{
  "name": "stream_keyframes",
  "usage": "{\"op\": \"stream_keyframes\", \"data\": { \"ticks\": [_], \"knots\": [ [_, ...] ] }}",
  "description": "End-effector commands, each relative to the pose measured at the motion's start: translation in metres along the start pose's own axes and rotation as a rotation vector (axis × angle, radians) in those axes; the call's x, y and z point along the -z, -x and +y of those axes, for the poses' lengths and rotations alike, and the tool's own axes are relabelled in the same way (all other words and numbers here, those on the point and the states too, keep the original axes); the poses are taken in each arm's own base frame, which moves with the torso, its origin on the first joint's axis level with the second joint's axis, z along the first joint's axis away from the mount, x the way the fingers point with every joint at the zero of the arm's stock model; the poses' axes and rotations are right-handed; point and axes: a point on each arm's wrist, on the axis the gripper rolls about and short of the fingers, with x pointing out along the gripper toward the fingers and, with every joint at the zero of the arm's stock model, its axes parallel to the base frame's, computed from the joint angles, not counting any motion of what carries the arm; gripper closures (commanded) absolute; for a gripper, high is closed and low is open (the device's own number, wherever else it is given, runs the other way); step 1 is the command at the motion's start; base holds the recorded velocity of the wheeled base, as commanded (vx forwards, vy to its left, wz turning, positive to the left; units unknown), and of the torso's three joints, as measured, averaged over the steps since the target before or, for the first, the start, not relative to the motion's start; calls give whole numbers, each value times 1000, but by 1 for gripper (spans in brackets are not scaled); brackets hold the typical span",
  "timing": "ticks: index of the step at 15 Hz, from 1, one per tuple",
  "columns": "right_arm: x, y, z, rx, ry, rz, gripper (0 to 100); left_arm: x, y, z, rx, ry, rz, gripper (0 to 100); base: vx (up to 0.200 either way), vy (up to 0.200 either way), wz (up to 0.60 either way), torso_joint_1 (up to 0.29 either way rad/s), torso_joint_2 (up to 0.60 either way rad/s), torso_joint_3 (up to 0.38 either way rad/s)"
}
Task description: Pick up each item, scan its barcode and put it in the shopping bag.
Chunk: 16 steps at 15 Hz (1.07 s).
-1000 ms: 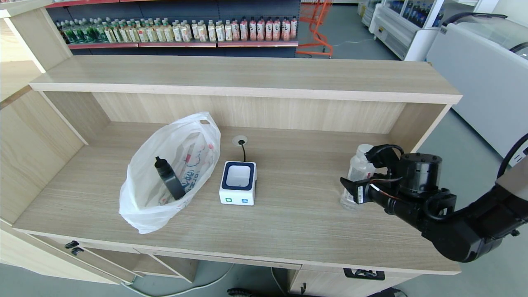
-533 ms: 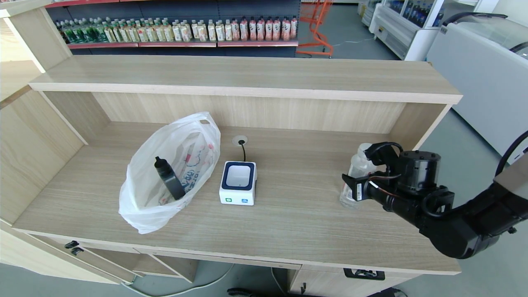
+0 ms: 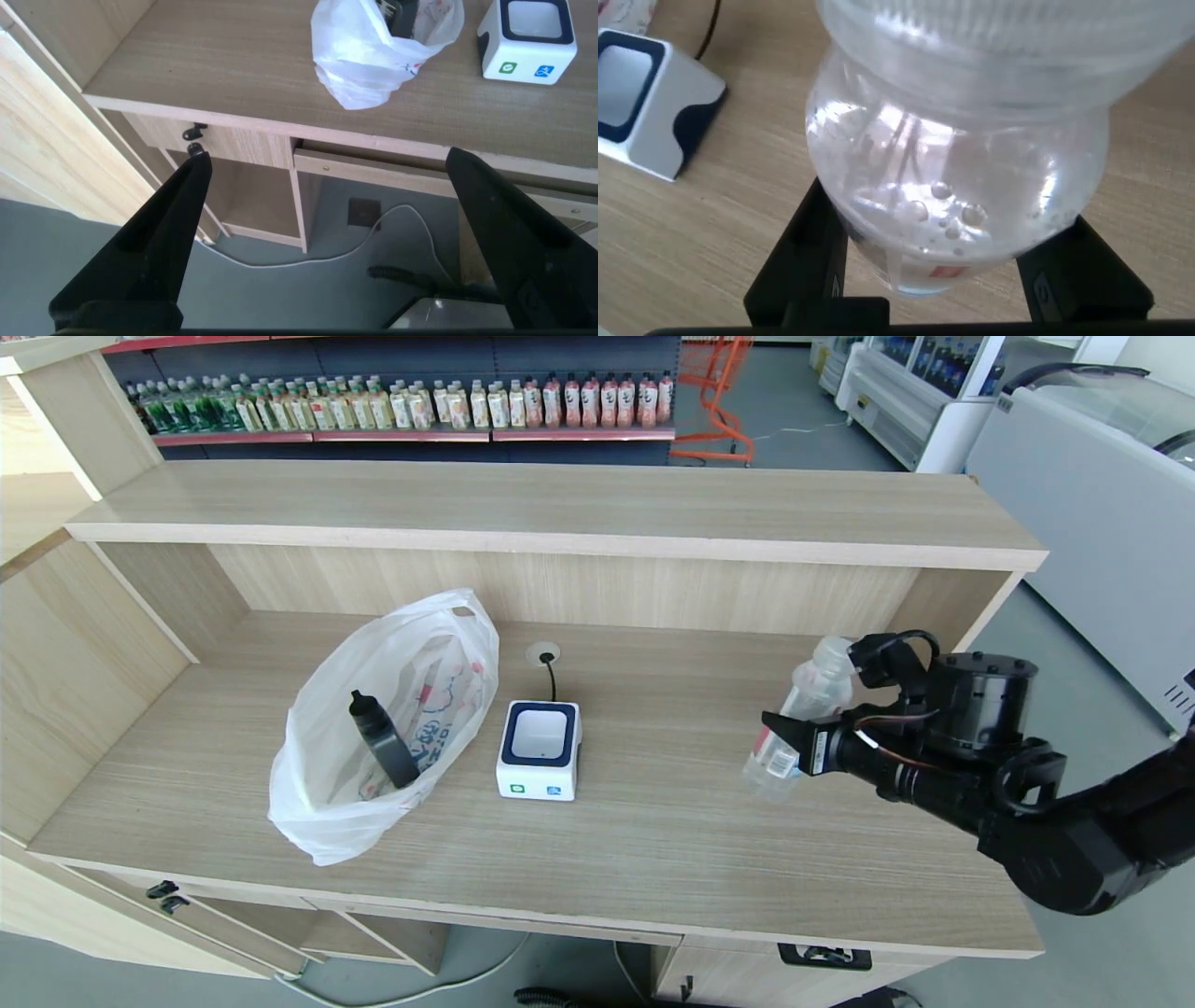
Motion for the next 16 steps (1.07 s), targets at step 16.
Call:
{"op": "stream_keyframes", "data": {
  "ticks": [16],
  "knots": [
    [-83, 94, 130, -305, -233, 113, 100, 0, 0, 0, 0, 0, 3, 0, 0, 0, 0, 0, 0, 0]
  ]
}}
